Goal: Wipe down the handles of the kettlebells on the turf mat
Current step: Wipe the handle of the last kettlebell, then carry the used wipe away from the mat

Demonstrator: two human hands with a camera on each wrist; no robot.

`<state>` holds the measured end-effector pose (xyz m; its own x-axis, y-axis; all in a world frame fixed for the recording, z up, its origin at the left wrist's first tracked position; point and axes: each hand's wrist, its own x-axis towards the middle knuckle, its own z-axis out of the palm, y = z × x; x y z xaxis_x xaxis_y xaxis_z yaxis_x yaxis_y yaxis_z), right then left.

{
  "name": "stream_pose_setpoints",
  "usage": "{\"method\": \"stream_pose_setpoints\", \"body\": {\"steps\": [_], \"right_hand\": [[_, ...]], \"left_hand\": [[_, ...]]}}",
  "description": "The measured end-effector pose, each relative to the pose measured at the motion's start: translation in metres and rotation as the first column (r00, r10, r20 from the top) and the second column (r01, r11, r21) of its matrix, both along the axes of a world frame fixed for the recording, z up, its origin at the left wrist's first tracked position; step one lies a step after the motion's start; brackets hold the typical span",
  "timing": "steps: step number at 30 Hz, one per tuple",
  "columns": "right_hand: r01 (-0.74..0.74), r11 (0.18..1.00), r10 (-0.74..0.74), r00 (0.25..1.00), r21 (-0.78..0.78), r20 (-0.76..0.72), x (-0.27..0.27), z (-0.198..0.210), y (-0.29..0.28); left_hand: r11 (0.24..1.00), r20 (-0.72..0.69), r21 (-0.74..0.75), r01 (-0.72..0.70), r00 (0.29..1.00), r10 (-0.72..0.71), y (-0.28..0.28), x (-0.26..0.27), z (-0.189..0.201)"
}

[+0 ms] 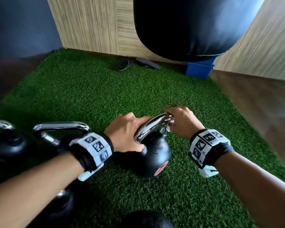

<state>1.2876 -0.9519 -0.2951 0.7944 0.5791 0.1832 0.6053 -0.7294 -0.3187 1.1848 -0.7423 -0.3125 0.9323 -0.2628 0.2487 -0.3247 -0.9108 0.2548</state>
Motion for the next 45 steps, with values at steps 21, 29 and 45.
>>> {"method": "stream_pose_setpoints", "body": {"steps": [21,29,45], "right_hand": [[0.442,0.882,-0.469,0.794,-0.163,-0.386,-0.072,0.1,0.013],[0.568,0.817,-0.52,0.655,-0.097,-0.549,-0.121,0.334,-0.014],[0.964,0.258,-0.862,0.256,0.055,-0.437,-0.307,0.678,-0.246]], "left_hand": [[0.959,-0.369,0.077,-0.271,0.886,0.28,0.004,-0.008,0.101],[0.914,-0.536,-0.082,-0.398,0.79,0.296,-0.058,-0.054,0.336],[0.974,-0.42,-0.151,0.172,0.88,-0.22,-0.302,-0.129,0.688]]}}
